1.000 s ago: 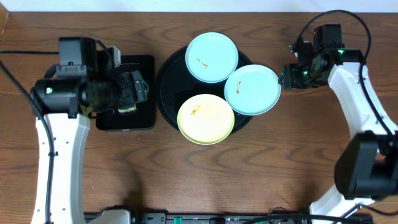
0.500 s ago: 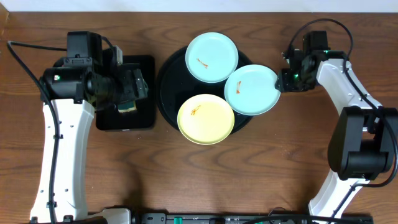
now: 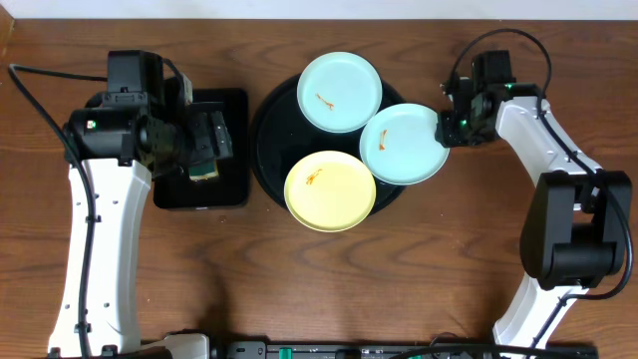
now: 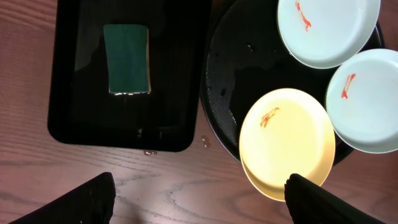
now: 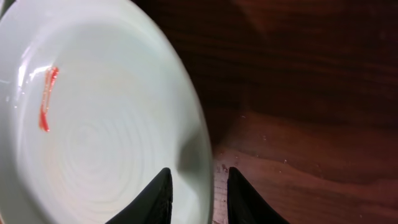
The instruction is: Clean dirty plates on tray and stack at the side
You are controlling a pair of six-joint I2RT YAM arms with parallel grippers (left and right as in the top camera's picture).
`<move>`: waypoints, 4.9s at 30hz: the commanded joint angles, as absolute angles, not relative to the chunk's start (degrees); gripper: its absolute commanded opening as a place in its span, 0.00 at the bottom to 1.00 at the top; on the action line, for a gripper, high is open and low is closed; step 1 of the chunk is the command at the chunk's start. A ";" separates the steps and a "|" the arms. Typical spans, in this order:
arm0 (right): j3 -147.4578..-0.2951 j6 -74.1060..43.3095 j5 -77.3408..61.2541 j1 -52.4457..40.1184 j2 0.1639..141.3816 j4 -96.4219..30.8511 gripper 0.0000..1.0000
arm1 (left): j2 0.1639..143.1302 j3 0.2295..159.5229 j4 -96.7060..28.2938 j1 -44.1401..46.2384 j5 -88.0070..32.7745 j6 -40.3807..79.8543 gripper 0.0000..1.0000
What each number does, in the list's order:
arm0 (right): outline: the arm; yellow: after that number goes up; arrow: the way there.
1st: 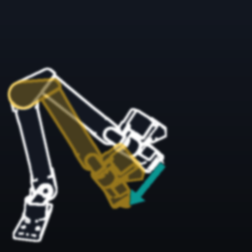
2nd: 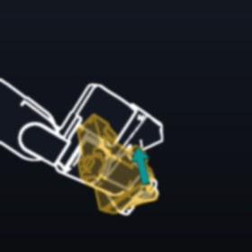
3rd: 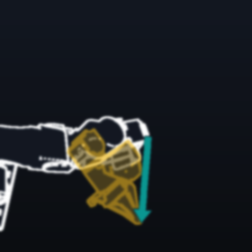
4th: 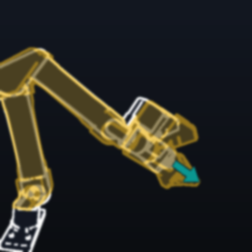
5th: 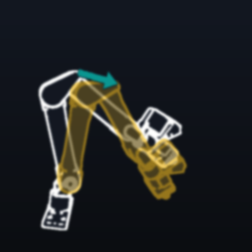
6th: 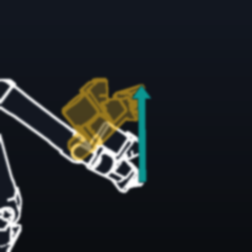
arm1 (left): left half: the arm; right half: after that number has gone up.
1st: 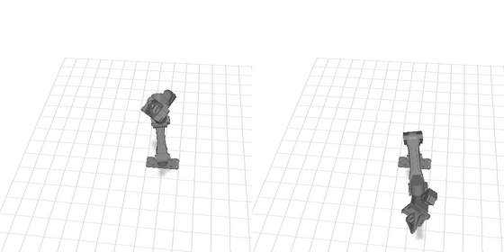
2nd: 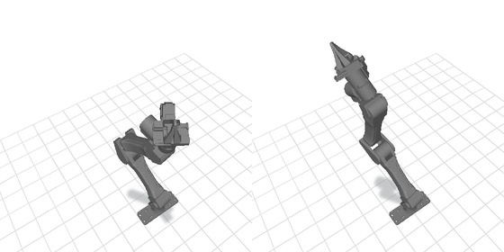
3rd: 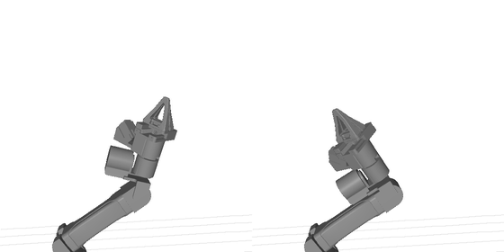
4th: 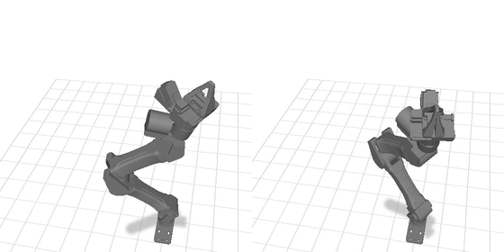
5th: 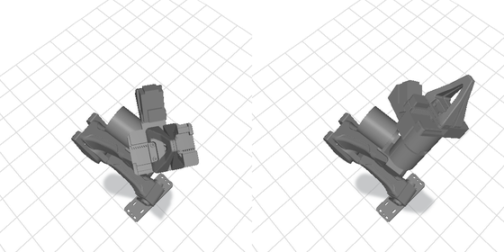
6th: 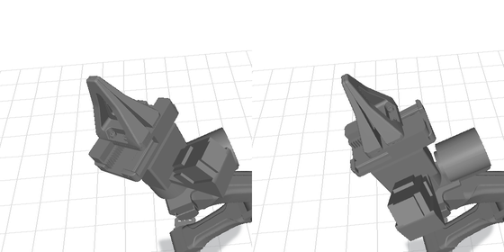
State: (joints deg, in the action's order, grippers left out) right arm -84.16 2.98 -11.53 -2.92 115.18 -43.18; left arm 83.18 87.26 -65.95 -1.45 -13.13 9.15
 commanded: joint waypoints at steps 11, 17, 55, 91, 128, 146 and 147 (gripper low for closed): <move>-80.66 1.98 -10.98 -3.44 115.20 -40.40 0.01 | 83.40 88.20 -65.98 -1.69 -12.34 8.64 0.87; -83.96 0.05 -11.03 -3.46 111.72 -42.89 0.01 | 83.40 88.20 -65.98 -1.69 -8.91 8.67 0.86; -78.28 -1.23 -9.69 -6.04 103.92 -43.24 0.01 | 110.02 80.68 -48.97 -4.64 -1.89 9.37 0.86; -75.83 -1.26 -8.40 -6.09 103.94 -40.03 0.01 | 116.92 78.59 -41.41 -4.82 0.71 9.54 0.69; -75.83 -1.26 -8.40 -6.09 103.94 -40.93 0.01 | 96.71 80.60 -50.11 -4.82 -15.46 2.66 0.08; -75.83 -2.87 -8.38 -6.09 103.94 -40.62 0.01 | 96.99 80.47 -52.38 -4.82 -12.62 4.10 0.08; -75.83 -3.18 -8.38 -6.09 103.94 -40.53 0.01 | 96.99 80.47 -52.14 -4.82 -12.62 4.10 0.07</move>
